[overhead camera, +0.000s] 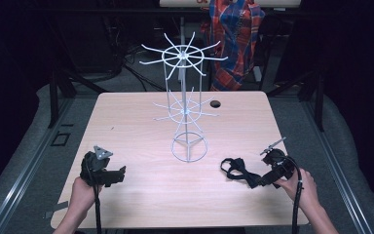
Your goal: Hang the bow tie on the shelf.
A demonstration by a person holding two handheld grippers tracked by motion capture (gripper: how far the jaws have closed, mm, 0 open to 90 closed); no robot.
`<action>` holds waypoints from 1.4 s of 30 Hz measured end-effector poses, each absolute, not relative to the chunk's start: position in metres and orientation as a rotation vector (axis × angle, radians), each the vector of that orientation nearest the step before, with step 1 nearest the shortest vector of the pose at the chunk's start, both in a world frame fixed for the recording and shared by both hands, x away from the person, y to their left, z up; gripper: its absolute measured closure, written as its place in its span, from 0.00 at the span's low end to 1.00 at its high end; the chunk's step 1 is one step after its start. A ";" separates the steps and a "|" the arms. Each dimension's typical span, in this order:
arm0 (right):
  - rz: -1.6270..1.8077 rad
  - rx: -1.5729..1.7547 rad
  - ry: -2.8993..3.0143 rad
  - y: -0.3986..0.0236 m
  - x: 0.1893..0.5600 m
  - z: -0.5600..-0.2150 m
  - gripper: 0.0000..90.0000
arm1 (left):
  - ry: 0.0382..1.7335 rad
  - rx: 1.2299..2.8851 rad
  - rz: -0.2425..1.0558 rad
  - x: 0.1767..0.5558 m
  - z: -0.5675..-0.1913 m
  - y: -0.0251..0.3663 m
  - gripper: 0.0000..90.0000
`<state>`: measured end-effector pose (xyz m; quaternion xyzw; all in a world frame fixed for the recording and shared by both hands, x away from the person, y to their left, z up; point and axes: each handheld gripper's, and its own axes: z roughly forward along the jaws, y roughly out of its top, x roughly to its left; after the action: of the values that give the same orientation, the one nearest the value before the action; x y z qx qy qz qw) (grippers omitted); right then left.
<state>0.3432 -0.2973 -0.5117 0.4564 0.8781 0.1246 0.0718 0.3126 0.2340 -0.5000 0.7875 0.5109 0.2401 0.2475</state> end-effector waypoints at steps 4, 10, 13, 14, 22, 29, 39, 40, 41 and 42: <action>0.380 1.359 2.638 -0.297 0.344 -0.510 0.11 | 1.392 2.147 0.655 0.313 -0.500 0.234 0.17; 0.411 1.338 2.627 -0.292 0.344 -0.510 0.11 | 1.392 2.148 0.653 0.313 -0.500 0.234 0.17; 0.402 1.326 2.638 -0.289 0.344 -0.510 0.11 | 1.392 2.147 0.653 0.313 -0.500 0.234 0.17; 0.400 1.328 2.639 -0.288 0.345 -0.510 0.11 | 1.392 2.147 0.653 0.313 -0.500 0.234 0.17; 0.392 1.293 2.652 -0.282 0.347 -0.512 0.11 | 1.394 2.146 0.655 0.313 -0.501 0.233 0.17; 0.378 1.262 2.656 -0.276 0.348 -0.514 0.11 | 1.395 2.148 0.655 0.313 -0.501 0.233 0.17; 0.361 1.231 2.669 -0.266 0.353 -0.518 0.11 | 1.396 2.153 0.651 0.314 -0.501 0.233 0.17; 0.361 1.229 2.667 -0.265 0.353 -0.518 0.11 | 1.396 2.152 0.653 0.314 -0.501 0.233 0.17; 0.361 1.229 2.667 -0.265 0.353 -0.518 0.11 | 1.396 2.152 0.653 0.314 -0.501 0.233 0.17; 0.371 1.234 2.666 -0.264 0.353 -0.519 0.11 | 1.396 2.154 0.653 0.314 -0.501 0.234 0.17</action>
<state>0.3534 -0.2637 -0.5186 0.4150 0.8967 0.1247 0.0905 0.3138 0.2336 -0.5011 0.7887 0.5112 0.2391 0.2439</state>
